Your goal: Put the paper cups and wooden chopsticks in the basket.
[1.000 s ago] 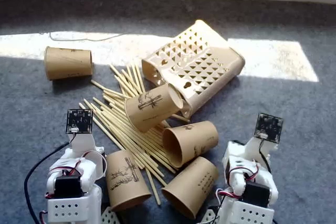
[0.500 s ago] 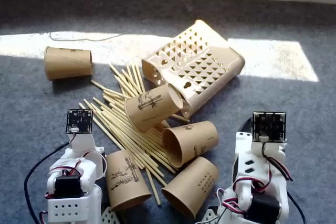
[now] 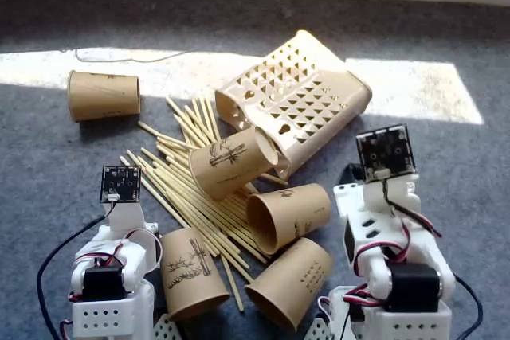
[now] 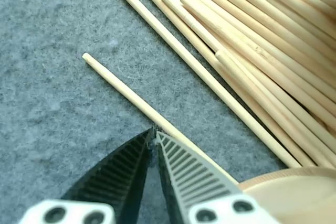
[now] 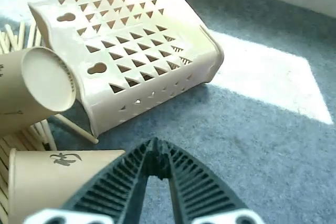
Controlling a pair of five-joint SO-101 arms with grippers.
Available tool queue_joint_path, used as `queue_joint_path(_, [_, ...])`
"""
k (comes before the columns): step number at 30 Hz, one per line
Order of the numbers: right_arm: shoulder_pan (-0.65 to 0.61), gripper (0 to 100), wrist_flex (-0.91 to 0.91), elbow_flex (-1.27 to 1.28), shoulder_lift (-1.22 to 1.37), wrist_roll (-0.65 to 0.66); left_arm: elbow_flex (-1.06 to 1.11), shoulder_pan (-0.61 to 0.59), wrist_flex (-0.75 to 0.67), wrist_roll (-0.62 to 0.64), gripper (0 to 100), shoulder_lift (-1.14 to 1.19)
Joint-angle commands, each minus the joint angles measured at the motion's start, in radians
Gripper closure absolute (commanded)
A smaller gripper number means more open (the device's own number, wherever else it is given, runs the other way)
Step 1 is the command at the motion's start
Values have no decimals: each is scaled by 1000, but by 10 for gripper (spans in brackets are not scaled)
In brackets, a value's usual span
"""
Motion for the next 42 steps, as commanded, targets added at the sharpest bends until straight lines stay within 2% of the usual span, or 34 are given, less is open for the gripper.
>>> queue_joint_path(1, [-76, 988, -5, -102, 130, -5, 19, -2, 3, -8, 993, -10])
queue_joint_path(6, [-140, 988, -107, -137, 272, -58, 19, -2, 3, -8, 993, -10])
queue_joint_path(13, [-231, 988, -274, -139, 473, -58, 19, -2, 3, -8, 993, -10])
queue_joint_path(25, [-424, 988, -456, -139, 734, -60, 19, -2, 3, -8, 993, -10])
queue_joint_path(32, [-498, 988, -461, -140, 799, -60, 19, -2, 3, -8, 993, -10])
queue_joint_path(39, [-450, 988, -398, -205, 799, -54, 19, -2, 3, -8, 993, -10])
queue_joint_path(42, [-430, 935, -312, -266, 799, -54, 19, -2, 3, -8, 993, -10])
